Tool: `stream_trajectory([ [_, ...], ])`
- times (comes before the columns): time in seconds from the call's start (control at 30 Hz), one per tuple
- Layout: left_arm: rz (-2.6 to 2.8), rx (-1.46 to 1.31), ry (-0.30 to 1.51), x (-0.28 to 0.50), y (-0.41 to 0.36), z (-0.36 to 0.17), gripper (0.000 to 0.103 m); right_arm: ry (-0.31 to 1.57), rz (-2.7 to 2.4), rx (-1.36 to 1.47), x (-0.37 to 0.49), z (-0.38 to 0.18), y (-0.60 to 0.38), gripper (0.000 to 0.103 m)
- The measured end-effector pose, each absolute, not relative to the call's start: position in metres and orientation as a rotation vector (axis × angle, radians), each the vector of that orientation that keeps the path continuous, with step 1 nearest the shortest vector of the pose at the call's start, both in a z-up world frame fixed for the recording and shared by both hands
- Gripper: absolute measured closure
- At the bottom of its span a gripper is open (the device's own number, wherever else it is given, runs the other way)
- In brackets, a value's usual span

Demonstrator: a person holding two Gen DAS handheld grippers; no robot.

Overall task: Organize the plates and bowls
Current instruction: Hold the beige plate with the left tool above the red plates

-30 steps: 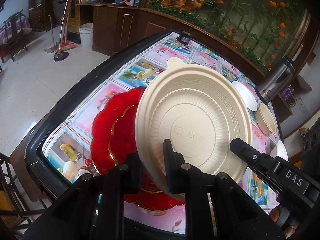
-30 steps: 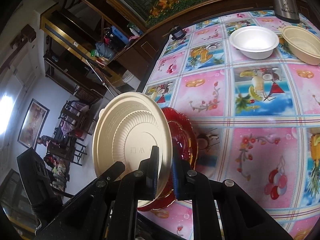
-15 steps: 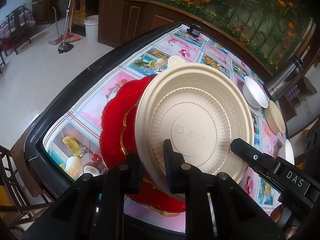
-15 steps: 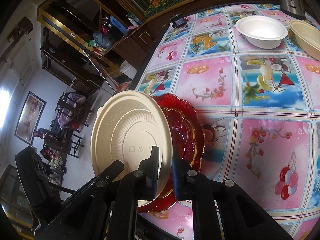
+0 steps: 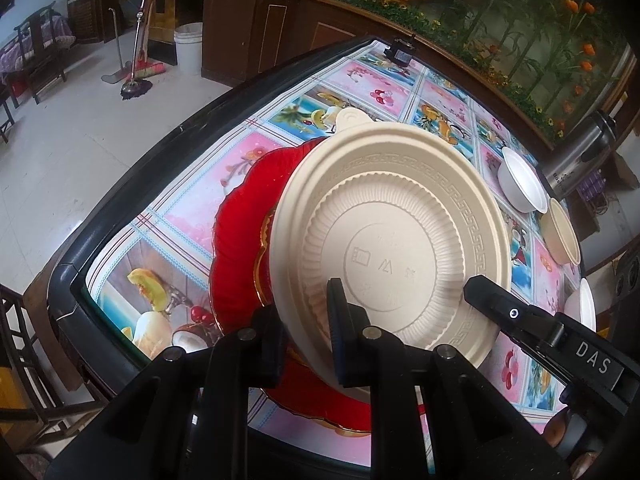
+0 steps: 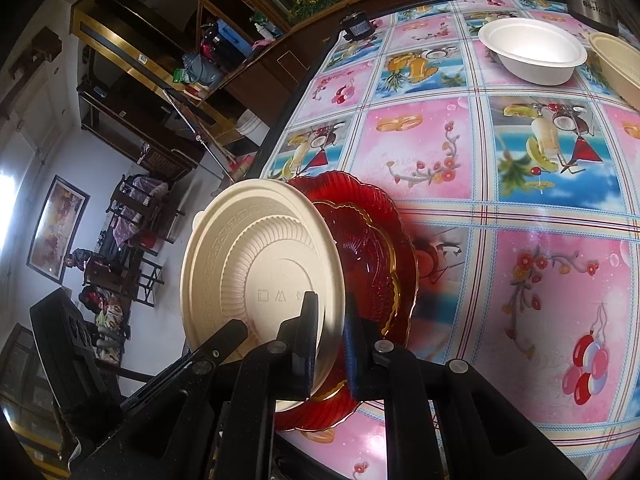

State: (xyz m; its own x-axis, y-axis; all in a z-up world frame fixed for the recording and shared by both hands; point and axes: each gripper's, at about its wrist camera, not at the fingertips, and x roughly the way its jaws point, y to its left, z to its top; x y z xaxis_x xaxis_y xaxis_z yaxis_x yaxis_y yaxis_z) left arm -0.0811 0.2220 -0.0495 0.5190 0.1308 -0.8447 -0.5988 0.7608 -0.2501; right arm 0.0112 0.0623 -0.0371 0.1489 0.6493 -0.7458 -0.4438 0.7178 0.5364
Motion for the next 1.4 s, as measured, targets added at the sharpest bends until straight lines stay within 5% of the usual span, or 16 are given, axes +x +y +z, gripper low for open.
stream_trajectory([
  [1.4,0.468,-0.566,0.927,-0.0832,0.2238,-0.0477,0.087,1.182,0.8,0.203,0.0105,-0.0357,0.0646,0.092],
])
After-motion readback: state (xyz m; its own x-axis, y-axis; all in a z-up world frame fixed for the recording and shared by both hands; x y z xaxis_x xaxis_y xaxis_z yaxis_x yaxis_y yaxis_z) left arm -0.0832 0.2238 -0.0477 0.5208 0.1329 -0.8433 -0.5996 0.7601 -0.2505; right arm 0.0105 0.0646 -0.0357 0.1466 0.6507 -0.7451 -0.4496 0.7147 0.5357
